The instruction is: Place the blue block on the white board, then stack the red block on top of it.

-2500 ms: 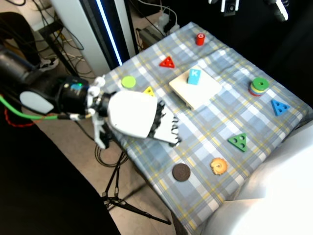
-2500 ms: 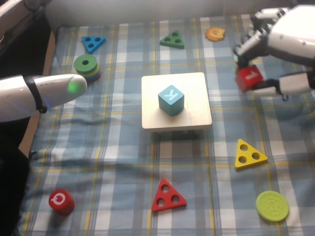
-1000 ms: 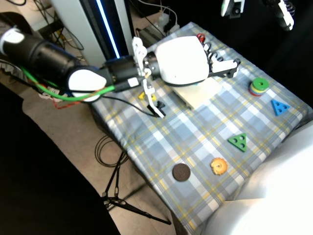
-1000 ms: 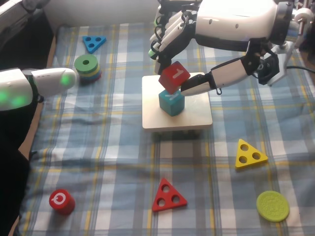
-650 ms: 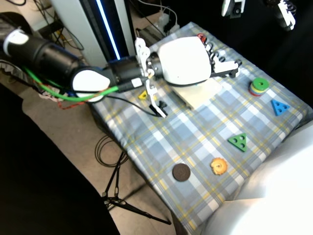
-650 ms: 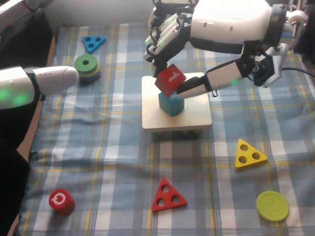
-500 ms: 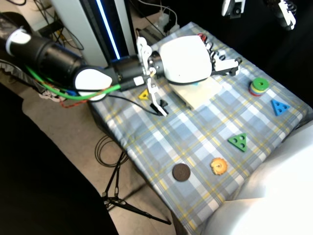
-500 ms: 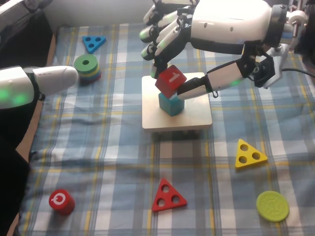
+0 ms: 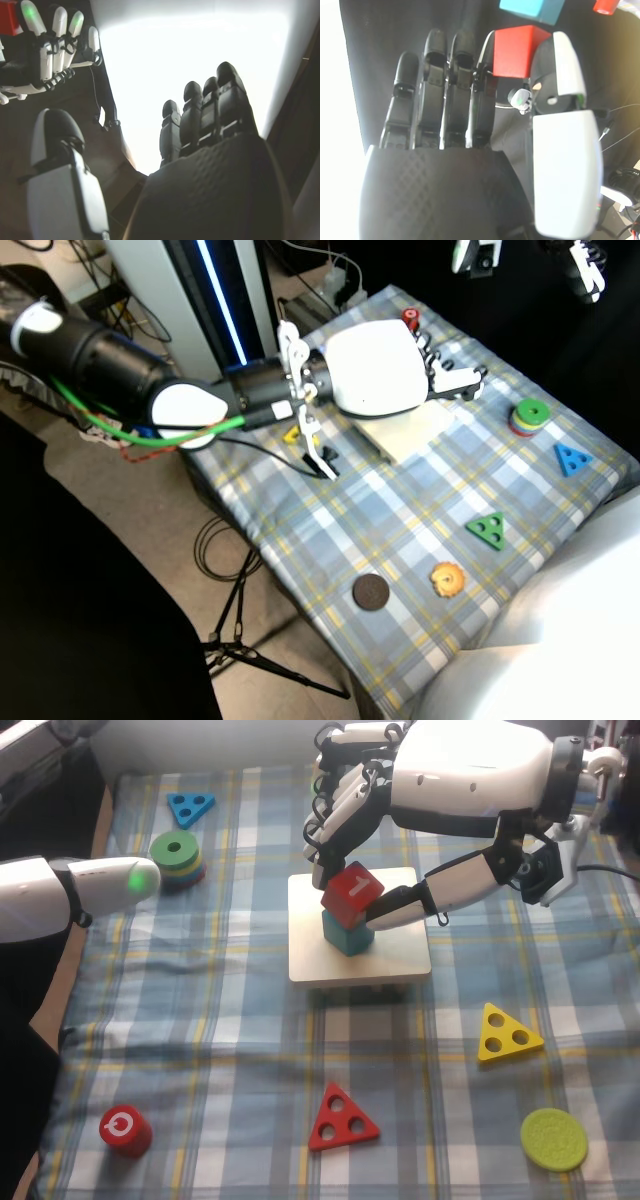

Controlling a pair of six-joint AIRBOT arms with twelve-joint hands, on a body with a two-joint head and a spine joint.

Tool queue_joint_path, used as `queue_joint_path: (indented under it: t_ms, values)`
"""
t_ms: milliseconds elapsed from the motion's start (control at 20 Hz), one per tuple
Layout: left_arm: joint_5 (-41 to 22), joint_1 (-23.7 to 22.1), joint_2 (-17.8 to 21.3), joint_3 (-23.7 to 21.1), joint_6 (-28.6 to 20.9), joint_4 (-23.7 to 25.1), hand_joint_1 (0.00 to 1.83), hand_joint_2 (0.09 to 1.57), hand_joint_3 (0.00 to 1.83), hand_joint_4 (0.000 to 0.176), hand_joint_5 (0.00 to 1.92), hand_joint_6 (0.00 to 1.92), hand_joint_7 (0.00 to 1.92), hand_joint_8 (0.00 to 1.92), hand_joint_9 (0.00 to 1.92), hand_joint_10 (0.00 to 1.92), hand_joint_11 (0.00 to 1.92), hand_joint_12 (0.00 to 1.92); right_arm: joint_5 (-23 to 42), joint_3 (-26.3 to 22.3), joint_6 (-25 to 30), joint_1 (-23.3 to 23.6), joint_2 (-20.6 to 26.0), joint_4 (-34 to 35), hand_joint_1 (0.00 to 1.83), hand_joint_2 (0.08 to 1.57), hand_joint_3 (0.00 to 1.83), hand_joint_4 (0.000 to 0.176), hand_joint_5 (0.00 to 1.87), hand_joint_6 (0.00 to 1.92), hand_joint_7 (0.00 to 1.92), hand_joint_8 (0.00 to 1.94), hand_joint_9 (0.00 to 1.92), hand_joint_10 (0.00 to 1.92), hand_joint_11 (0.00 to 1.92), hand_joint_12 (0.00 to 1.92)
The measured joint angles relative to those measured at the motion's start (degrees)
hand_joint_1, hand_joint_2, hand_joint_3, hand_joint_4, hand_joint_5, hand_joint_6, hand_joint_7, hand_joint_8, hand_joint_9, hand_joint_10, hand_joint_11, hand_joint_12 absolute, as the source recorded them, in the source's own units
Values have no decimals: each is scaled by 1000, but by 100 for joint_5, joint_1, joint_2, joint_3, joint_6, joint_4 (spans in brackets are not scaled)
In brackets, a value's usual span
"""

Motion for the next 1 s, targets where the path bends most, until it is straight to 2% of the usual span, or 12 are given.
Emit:
queue_joint_path:
  t_ms: [100, 150, 250, 350, 500, 700, 850, 900, 1000]
  values:
    - [0, 0, 0, 0, 0, 0, 801, 868, 0, 170, 208, 2, 178, 3, 42, 5, 0, 214, 0, 0, 7, 0, -2, -13, 1166, 1084, 1, 0, 1034, 896, 901, 13, 734, 17, 80, 1074]
    - [0, 0, 0, 0, -2, 0, 798, 873, 1, 175, 199, 4, 174, 1, 36, 1, 0, 171, 13, 17, 26, 0, -2, -13, 1166, 1085, 1, 0, 1032, 899, 899, 11, 738, 17, 80, 1068]
    - [0, 0, 0, 0, 0, 0, 800, 873, 1, 174, 196, 3, 168, 0, 34, 0, 0, 156, -7, 37, 31, 0, 0, -15, 1165, 1086, 1, 0, 1030, 901, 901, 11, 746, 19, 106, 1077]
    - [0, 0, 0, 0, 0, 2, 777, 876, 2, 176, 196, 3, 168, 0, 38, 2, 0, 152, -11, 48, 31, 0, 0, -17, 1163, 1091, 0, 0, 1020, 914, 894, 6, 742, 13, 92, 1141]
    - [0, 0, 0, 0, -2, -2, 776, 881, 2, 176, 199, 2, 169, 4, 42, 3, 0, 173, -15, 48, 33, 0, 0, -24, 1162, 1097, 0, 0, 1009, 925, 911, 12, 773, 32, 73, 1355]
    - [0, 0, 0, 0, 0, 0, 771, 876, 0, 176, 207, 1, 174, 0, 39, 2, 0, 200, -37, 48, 39, 0, 0, -26, 1160, 1098, 0, 0, 1006, 929, 888, 3, 739, 33, 13, 1458]
    - [0, 0, 0, 0, -2, 0, 786, 873, 0, 169, 205, 1, 173, 1, 34, 1, 0, 178, -37, 48, 39, 0, 0, -26, 1155, 1088, 0, 0, 1029, 889, 879, 1, 742, 45, 43, 1436]
    - [0, 0, 0, 0, 0, 0, 790, 872, 0, 168, 208, 1, 174, 1, 39, 2, 0, 203, -37, 48, 39, 0, 0, -26, 1155, 1085, 0, 0, 1035, 879, 888, 5, 759, 66, 52, 1491]
    - [0, 0, 0, 0, 0, 0, 783, 875, 0, 176, 199, 0, 172, 0, 45, 2, 0, 229, -39, 48, 42, 0, 0, -26, 1144, 1088, 0, 0, 1028, 893, 875, 3, 618, 353, 30, 1486]
